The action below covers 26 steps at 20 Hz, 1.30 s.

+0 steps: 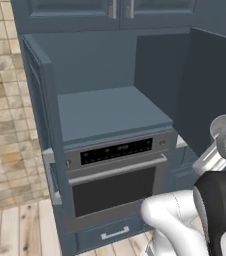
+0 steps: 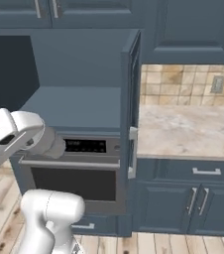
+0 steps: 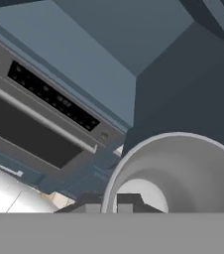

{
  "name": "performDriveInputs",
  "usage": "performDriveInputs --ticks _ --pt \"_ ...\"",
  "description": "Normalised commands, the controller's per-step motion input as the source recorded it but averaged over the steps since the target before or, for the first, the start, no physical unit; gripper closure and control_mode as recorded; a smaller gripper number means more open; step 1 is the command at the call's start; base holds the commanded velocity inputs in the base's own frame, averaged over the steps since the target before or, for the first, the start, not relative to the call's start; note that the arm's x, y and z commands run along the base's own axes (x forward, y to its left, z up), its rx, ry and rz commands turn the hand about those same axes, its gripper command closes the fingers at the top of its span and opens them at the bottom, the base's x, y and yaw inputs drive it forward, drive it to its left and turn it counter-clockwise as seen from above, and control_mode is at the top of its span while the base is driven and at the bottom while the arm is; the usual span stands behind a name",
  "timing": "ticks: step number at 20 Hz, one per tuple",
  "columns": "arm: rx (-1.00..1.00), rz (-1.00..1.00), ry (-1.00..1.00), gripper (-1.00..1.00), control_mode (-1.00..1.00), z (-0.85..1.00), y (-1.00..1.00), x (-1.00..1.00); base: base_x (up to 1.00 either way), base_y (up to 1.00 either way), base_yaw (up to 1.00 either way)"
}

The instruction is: There is a bowl on the dining counter. Grab a lemon wedge from the fridge and place it in the bowl. Then get the liquor bottle and glass cup from the cabinet and place them next to the bowl.

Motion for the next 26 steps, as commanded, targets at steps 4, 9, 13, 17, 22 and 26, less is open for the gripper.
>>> performDriveInputs --ticks 4,9,13,17,22,26 --pt "0.00 0.00 0.00 1.00 1.00 0.00 0.00 0.00 -0.89 0.42 0.00" --pt "0.00 0.00 0.00 1.00 1.00 0.00 0.00 0.00 -0.82 0.63 0.00" --pt "0.00 0.00 0.00 1.00 1.00 0.00 0.00 0.00 -0.71 0.84 -0.07" --pt "0.00 0.00 0.00 1.00 1.00 0.00 0.00 0.00 -0.84 0.72 -0.14" --pt "0.00 0.00 0.00 1.00 1.00 0.00 0.00 0.00 -1.00 0.45 -0.24" --pt "0.00 0.00 0.00 1.00 1.00 0.00 0.00 0.00 -1.00 0.25 -0.27"
